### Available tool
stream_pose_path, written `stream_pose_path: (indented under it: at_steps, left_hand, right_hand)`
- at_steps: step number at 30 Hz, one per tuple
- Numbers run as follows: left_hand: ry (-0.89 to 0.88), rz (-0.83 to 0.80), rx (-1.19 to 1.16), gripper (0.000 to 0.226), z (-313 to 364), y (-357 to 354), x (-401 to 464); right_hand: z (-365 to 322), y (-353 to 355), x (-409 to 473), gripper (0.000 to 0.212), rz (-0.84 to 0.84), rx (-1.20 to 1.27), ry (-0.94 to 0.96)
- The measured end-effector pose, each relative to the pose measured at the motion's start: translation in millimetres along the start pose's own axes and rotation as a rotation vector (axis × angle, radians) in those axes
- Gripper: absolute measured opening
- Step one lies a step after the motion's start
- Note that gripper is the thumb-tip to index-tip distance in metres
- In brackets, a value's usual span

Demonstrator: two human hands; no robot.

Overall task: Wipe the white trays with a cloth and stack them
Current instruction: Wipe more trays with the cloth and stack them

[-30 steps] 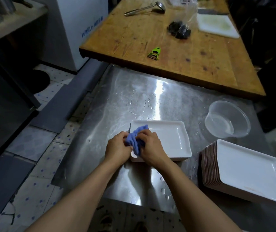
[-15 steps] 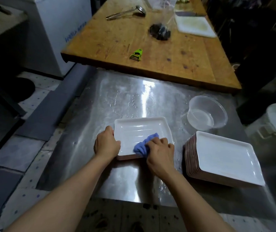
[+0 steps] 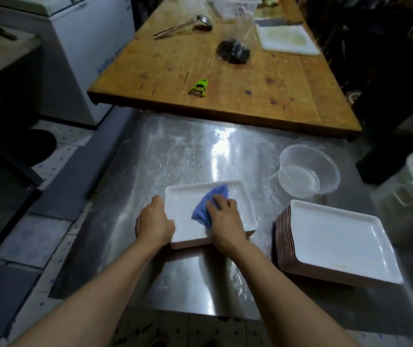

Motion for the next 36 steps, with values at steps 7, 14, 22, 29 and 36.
stream_pose_path:
  at_steps: [7,14,22,29,36]
  left_hand:
    - [0.005,0.012,-0.039,0.022,-2,3,0]
    - [0.034,0.032,-0.065,0.02,0,11,-3]
    - [0.105,-0.026,-0.054,0.016,2,14,3]
    - [0.186,-0.044,-0.163,0.008,-3,6,6]
    - [0.146,-0.02,-0.325,0.011,0,11,11]
  right_hand:
    - [25,7,-4,0.036,0.04,-0.074,-0.07]
    - [44,21,-13,0.025,0.11,0.115,-0.226]
    - [47,57,-44,0.01,0.292,0.3,-0.178]
    - [52,51,-56,0.013,0.26,0.335,-0.201]
    - [53,45,-60,0.011,0.254,0.381,-0.189]
Point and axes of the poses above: each hand's wrist, its own x-axis towards the middle knuckle, its own y-axis out of the back of the hand, z = x × y, the point moved 5 cm from there along x, towards the middle knuckle, and after that the axes turned 12 degrees about -z, right-handed, at the moved point
